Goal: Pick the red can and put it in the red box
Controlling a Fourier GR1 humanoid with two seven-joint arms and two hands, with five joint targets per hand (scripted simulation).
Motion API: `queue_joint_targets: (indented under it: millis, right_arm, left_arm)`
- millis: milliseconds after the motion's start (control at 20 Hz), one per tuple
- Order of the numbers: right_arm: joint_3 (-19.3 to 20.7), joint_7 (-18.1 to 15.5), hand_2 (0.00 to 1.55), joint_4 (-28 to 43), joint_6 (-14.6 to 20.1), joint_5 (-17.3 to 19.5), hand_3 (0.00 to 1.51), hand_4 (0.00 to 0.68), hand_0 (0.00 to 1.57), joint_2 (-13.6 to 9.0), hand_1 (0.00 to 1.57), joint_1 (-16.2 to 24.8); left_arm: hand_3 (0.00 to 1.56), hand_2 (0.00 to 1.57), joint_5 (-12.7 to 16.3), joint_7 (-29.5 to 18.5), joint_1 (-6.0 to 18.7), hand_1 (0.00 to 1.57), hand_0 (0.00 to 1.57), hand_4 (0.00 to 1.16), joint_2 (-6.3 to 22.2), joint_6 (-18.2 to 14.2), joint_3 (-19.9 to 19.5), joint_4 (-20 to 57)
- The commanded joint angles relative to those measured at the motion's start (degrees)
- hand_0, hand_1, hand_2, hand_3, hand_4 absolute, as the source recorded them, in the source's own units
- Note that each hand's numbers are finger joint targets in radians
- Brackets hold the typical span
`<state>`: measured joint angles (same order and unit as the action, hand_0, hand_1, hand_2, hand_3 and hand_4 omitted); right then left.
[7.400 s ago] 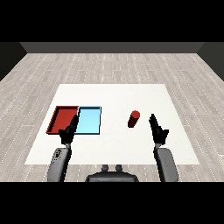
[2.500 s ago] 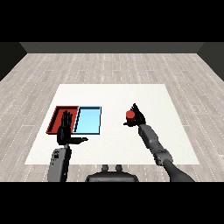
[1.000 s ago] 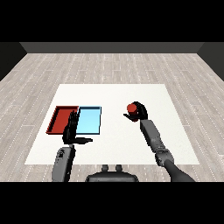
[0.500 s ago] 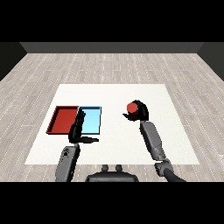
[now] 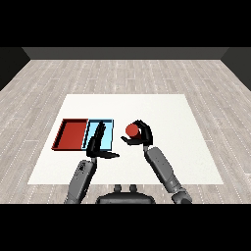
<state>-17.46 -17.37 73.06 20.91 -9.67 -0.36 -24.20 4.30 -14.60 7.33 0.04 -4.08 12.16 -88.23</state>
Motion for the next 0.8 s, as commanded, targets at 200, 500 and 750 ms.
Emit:
queue_joint_targets:
  millis: [200,500,750]
  right_arm:
    - [-9.6,-3.8,1.44,-2.9,8.1,-5.0,1.39,0.637,1.46,0.4,1.46,-1.7]
    - [-8.6,-0.1,1.45,1.6,7.5,-2.8,1.38,0.634,1.46,0.4,1.46,-0.4]
    - [-9.5,6.2,1.43,7.4,8.9,-0.3,1.39,0.633,1.44,0.4,1.44,0.2]
  left_arm:
    - [0.00,0.00,1.2,-0.6,2.7,0.00,0.00,0.00,0.0,-4.4,5.2,6.6]
    - [0.00,0.00,5.7,-4.0,4.3,0.00,0.00,0.00,0.0,-7.9,10.5,12.3]
    - [0.00,0.00,6.0,1.4,6.8,0.00,0.00,0.00,0.0,-5.9,8.0,10.4]
